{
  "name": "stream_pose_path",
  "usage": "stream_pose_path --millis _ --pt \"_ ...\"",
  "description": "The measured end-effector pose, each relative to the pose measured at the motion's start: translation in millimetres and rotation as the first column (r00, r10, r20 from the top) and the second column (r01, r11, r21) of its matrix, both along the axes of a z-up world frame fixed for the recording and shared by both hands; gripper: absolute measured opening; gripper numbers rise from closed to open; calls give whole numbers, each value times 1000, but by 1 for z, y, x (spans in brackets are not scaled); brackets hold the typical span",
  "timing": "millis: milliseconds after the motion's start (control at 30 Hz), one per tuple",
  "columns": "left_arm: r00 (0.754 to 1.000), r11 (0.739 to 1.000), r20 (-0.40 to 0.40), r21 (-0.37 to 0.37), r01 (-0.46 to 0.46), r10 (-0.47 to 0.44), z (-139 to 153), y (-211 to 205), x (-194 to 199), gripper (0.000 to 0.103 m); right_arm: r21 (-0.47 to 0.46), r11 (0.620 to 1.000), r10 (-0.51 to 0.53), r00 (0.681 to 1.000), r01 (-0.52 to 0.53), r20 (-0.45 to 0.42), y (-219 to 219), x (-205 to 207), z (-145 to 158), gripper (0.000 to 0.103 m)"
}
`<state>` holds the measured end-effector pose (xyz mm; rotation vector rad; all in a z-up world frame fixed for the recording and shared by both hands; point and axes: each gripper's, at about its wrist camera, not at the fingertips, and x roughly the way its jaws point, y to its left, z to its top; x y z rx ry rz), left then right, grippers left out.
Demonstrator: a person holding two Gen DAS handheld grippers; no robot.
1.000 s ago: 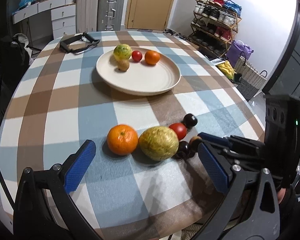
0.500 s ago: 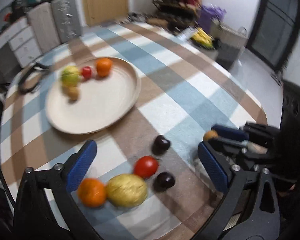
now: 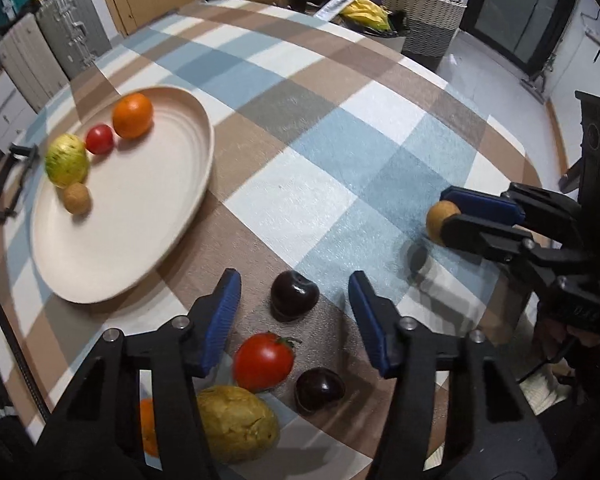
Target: Organize fruits
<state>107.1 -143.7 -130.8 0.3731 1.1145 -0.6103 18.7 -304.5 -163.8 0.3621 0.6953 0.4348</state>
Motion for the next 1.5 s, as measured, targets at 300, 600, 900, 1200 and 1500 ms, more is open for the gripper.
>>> stream_pose_path --millis 300,600,900,1200,1500 --pt "1000 998 -21 -59 -10 9 -3 10 5 22 14 1000 12 1000 -12 16 1 2 3 25" --pt "989 965 84 -241 -101 125 53 44 13 22 28 1000 13 1000 -13 21 2 20 20 25" --pt "919 879 128 -366 -305 372 94 136 59 22 14 996 85 993 -87 86 29 84 68 25" --pt "870 821 101 -399 -408 482 79 194 110 22 8 986 166 983 -168 82 73 159 95 25" --pt "886 811 47 -426 -401 462 38 200 140 22 -18 977 212 976 -213 -43 119 224 67 25"
